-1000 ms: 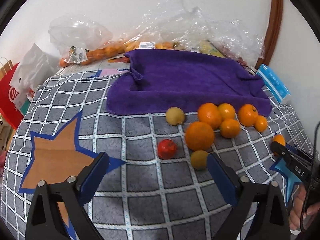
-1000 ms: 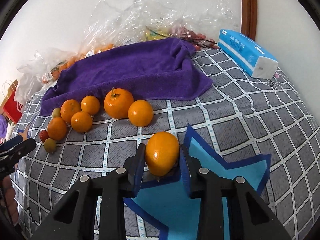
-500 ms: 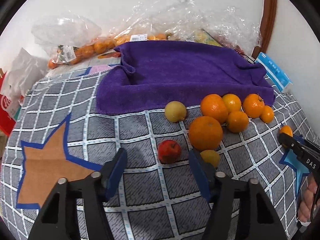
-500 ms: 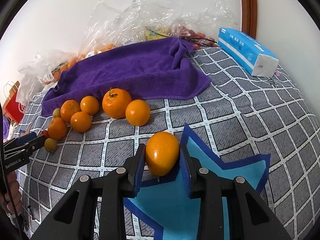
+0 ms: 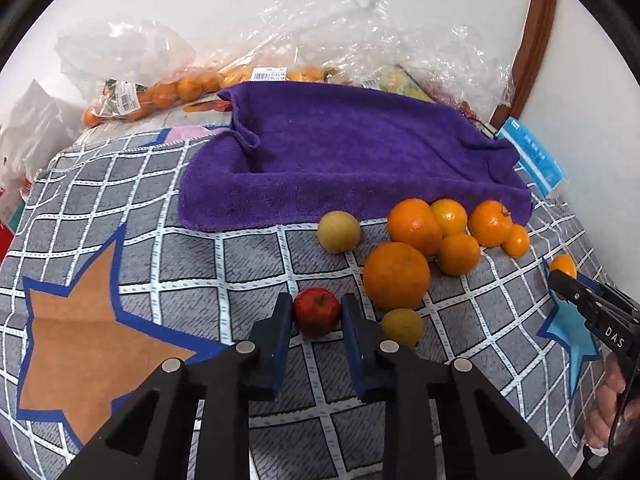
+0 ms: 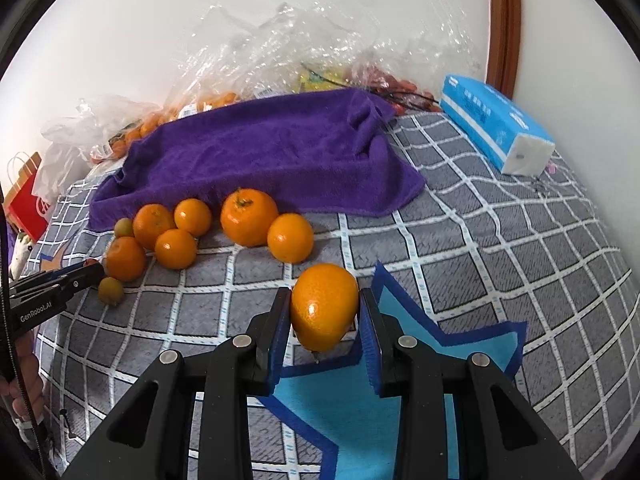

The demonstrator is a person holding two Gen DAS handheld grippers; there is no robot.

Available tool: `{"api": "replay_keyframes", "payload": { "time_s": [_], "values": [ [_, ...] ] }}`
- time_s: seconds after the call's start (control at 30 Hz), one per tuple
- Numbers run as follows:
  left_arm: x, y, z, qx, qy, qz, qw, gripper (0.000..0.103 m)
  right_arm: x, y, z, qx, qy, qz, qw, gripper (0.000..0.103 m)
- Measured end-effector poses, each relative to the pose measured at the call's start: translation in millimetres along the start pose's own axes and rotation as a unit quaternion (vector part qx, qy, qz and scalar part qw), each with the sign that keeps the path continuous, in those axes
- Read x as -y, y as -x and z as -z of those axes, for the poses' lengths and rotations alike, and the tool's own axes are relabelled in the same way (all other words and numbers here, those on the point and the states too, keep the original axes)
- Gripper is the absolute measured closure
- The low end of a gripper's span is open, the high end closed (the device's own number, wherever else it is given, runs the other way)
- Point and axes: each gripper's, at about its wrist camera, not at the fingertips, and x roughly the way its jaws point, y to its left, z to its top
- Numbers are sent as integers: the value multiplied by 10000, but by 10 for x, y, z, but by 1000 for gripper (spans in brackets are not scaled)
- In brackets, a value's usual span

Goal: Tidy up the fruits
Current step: 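Lift the tangerine with the right tool while the left tool grasps the red tomato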

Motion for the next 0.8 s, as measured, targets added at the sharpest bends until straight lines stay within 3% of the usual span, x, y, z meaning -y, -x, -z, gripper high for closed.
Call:
{"api": "replay_keyframes", "payload": {
  "time_s": [0.53, 0.8],
  "values": [
    [-206, 585, -32, 217, 446, -122, 9987, 79, -349, 365, -298, 248, 263, -139, 9992, 70],
    [-220, 883, -199, 450, 356, -78, 9983, 79, -464, 607, -463, 462, 604, -144, 9970, 70]
  ]
}}
